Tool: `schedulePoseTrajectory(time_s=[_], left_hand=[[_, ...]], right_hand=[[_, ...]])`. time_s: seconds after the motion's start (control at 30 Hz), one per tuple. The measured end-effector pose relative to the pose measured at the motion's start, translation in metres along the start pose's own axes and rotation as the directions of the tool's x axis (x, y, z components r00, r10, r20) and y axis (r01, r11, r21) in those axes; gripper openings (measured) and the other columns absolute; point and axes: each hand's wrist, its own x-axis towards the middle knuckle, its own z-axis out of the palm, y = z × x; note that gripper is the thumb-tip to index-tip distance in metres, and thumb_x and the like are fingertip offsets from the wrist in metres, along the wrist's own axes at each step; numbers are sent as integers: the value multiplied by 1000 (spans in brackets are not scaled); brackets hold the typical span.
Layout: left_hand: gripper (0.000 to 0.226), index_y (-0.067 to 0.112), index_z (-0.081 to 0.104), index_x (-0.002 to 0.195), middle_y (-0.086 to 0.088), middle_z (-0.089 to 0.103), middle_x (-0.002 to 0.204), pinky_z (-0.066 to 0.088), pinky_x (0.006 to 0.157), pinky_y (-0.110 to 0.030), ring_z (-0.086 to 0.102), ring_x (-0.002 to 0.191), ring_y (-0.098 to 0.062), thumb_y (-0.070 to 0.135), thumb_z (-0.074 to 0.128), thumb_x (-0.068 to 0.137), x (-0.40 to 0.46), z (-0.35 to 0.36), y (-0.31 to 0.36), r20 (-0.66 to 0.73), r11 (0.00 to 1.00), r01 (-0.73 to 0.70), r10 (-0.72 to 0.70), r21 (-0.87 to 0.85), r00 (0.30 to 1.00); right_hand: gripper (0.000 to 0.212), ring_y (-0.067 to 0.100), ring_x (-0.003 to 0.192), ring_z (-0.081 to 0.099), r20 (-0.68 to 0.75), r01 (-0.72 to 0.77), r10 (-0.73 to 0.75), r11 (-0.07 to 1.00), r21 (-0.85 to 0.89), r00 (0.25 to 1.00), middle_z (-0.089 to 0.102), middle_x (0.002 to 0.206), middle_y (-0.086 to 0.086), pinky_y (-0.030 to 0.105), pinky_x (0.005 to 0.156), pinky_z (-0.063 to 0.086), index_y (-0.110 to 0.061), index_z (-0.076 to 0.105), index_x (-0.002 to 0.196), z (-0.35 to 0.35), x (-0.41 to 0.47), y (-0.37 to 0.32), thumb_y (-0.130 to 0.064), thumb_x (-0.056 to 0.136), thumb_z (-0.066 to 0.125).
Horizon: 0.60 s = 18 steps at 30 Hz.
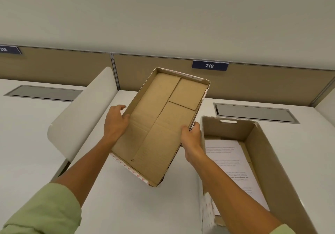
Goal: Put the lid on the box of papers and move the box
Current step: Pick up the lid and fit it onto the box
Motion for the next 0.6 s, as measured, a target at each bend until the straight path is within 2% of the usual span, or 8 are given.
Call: schedulePoseTrajectory(time_s=[0.07, 0.13, 0.23, 0.3, 0.4, 0.47, 0.53, 0.6], left_hand=[[41, 14, 57, 131, -8, 57, 132, 50, 97, -40, 58, 115, -24, 23, 66, 92, -18, -4, 35, -17, 995, -78, 77, -58, 997], [38, 14, 60, 127, -6, 61, 127, 51, 91, -33, 60, 109, -19, 26, 65, 92, -40, -7, 76, -8, 981, -172, 172, -94, 985], [34, 16, 62, 124, 1, 65, 119, 45, 77, -18, 60, 100, -8, 31, 62, 93, -81, -9, 136, 94, 954, -267, 281, -134, 955], [34, 18, 63, 123, 5, 65, 116, 44, 74, -14, 60, 98, -4, 34, 62, 93, -113, -5, 169, 191, 943, -289, 318, -163, 929], [34, 21, 64, 122, 8, 65, 119, 53, 86, -23, 61, 104, -3, 36, 64, 91, -158, 6, 205, 300, 931, -251, 327, -263, 896], [36, 22, 65, 122, 7, 67, 118, 53, 95, -31, 61, 109, -6, 37, 65, 89, -185, 14, 222, 311, 927, -226, 318, -299, 895], [41, 22, 64, 124, 5, 66, 120, 51, 97, -31, 59, 114, -9, 40, 67, 88, -204, 20, 237, 284, 930, -209, 298, -303, 912], [46, 22, 62, 127, 5, 66, 124, 48, 94, -27, 58, 115, -10, 44, 68, 87, -220, 23, 251, 249, 933, -216, 291, -287, 924]], right_hand=[[13, 12, 73, 53, 7, 23, -23, 1000, 16, 1000, 62, 92, 0, 29, 63, 47, -22, 52, 108, -14, -13, -5, -14, 101, 45], [14, 12, 74, 53, 21, 50, -51, 999, 19, 998, 62, 96, 2, 30, 65, 48, -22, 52, 110, -31, -28, -8, -14, 100, 46], [13, 12, 83, 60, 53, 96, -98, 995, 40, 994, 63, 102, 0, 29, 70, 53, -26, 51, 107, -54, -50, -15, -16, 102, 47], [14, 11, 85, 63, 69, 131, -134, 990, 49, 989, 64, 101, 0, 28, 70, 55, -23, 49, 116, -70, -65, -18, -19, 103, 48], [23, 8, 78, 60, 67, 213, -215, 976, 46, 974, 63, 96, 1, 25, 64, 49, -18, 47, 119, -90, -86, -25, -34, 103, 52], [26, 10, 78, 63, 52, 277, -279, 960, 38, 959, 64, 95, 4, 25, 63, 51, -16, 46, 115, -103, -99, -29, -38, 103, 53], [21, 13, 78, 66, 33, 350, -350, 937, 9, 936, 64, 92, 5, 26, 63, 54, -14, 44, 110, -113, -111, -34, -30, 102, 54], [28, 17, 78, 66, 9, 391, -391, 920, 4, 920, 63, 91, 8, 33, 66, 58, -10, 43, 108, -122, -124, -39, -34, 97, 52]])
